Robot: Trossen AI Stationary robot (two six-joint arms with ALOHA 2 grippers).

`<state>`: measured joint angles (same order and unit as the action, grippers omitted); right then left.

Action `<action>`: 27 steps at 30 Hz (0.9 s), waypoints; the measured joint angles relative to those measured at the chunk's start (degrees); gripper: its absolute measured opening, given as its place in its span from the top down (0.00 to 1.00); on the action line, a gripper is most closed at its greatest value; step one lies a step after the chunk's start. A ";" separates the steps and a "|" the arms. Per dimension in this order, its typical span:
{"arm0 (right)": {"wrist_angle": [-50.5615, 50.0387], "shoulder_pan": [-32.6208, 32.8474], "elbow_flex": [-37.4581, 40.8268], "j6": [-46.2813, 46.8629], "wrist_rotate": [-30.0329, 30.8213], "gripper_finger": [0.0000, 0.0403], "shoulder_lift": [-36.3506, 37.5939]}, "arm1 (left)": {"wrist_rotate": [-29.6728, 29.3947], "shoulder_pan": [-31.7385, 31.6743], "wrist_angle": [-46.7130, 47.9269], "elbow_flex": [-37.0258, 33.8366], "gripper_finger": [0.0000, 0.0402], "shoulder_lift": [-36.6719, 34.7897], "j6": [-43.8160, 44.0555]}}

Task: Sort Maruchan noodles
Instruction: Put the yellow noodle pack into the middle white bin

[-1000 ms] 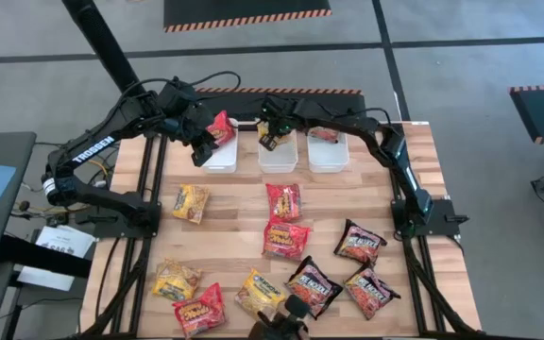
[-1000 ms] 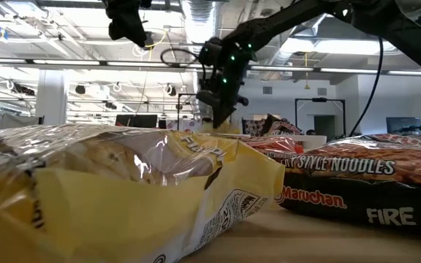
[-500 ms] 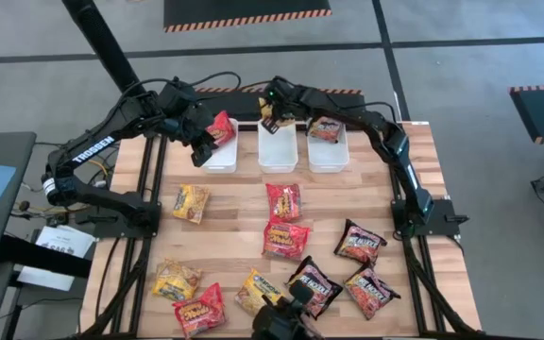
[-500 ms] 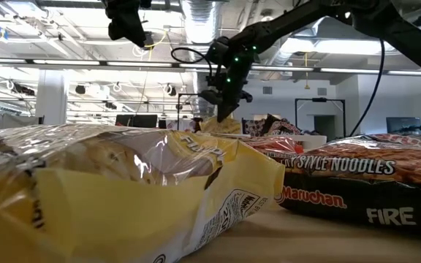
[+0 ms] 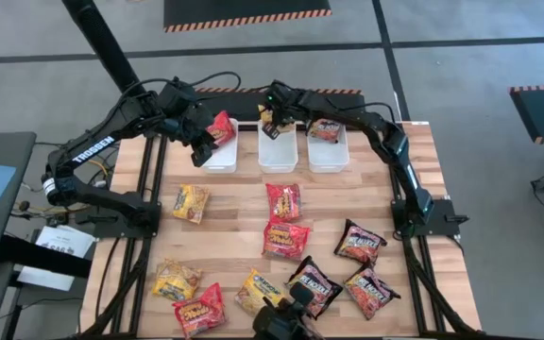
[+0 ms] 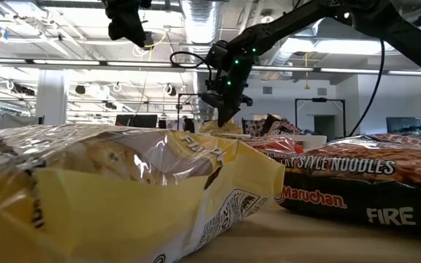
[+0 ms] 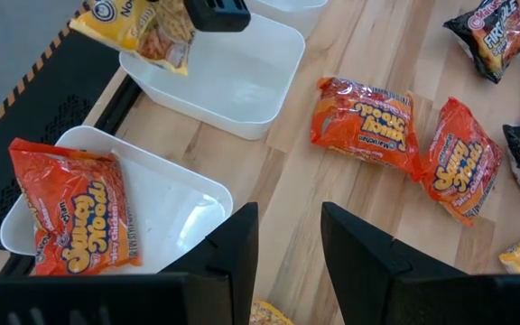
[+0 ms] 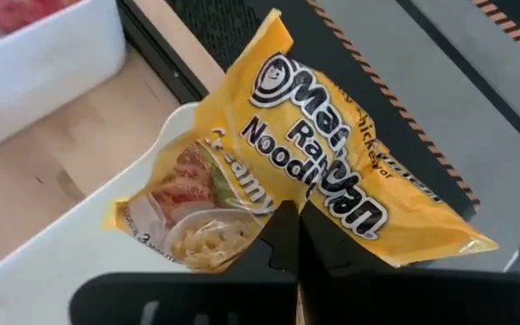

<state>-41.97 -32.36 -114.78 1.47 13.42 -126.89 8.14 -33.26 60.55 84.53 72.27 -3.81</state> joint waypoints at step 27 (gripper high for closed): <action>-2.49 0.88 0.00 1.90 0.06 0.68 0.00 | 0.00 0.00 0.60 0.00 0.73 0.00 -0.02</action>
<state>-44.45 -31.49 -114.78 3.37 13.47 -126.89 8.14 -33.26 61.16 84.53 72.27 -3.84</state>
